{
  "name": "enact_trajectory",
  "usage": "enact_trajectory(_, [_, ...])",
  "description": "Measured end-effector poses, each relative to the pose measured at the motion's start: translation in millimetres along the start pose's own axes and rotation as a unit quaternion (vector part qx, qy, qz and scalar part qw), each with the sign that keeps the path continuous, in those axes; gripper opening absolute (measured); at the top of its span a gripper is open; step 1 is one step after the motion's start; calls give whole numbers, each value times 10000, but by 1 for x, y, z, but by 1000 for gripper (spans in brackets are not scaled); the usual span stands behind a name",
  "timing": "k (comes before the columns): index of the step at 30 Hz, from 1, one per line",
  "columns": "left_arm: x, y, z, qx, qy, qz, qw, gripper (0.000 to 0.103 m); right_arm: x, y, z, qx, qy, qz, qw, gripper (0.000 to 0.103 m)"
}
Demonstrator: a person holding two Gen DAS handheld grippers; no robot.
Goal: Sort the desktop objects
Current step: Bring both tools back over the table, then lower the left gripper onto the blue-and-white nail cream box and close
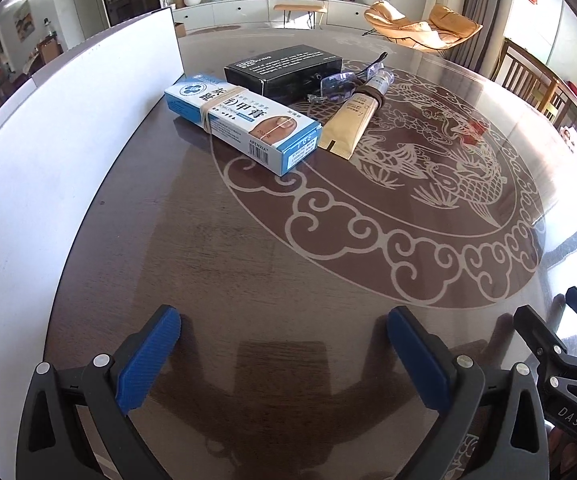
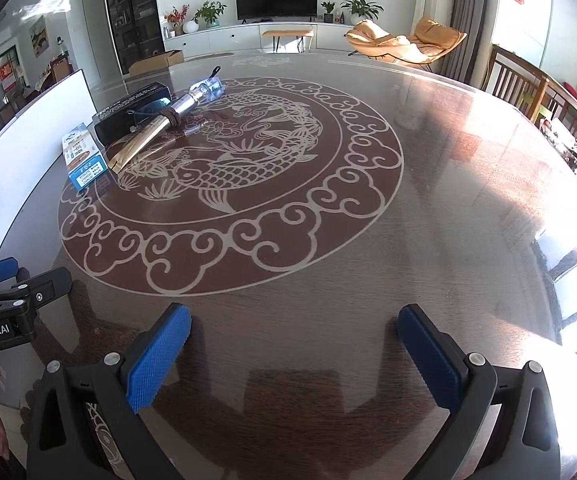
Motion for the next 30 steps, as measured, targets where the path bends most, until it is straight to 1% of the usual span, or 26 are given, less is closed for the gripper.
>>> enact_trajectory(8, [-4,1,2,-71,29,-139,9999,103,0,0,0,-2,-1,-1,10000,103])
enact_trajectory(12, [-4,3,3,-96,125,-193,9997,103,0,0,0,0,-2,-2,10000,103])
enact_trajectory(14, [-5,7,3,-53,182,-78,9998,103,0,0,0,-1,-2,-3,10000,103])
enact_trajectory(17, [0,15,6,-218,96,227,9995,103,0,0,0,-1,-2,-3,10000,103])
enact_trajectory(20, [17,22,0,-279,122,488,9983,103,0,0,0,0,-3,-3,10000,103])
enact_trajectory(22, [33,25,-3,-392,66,621,9973,103,-1,0,0,0,-3,-4,10000,103])
enact_trajectory(24, [51,25,-9,-386,84,728,9966,103,-1,0,1,-1,-3,-3,10000,103])
enact_trajectory(28, [83,35,-17,-492,5,1270,9907,103,0,0,0,-1,-4,-3,10000,103])
enact_trajectory(30, [96,40,-25,-341,7,1400,9896,103,-1,0,1,-1,-3,-3,10000,103])
Point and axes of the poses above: each gripper's, at about its wrist camera, not at the fingertips, and z roughly against the way its jaws point, y to its left, x to its top, the point moved 9 cm from there along -z, roughly the way its jaws point, and after that the axes turned 4 degrees about x, right-handed, at the moved point
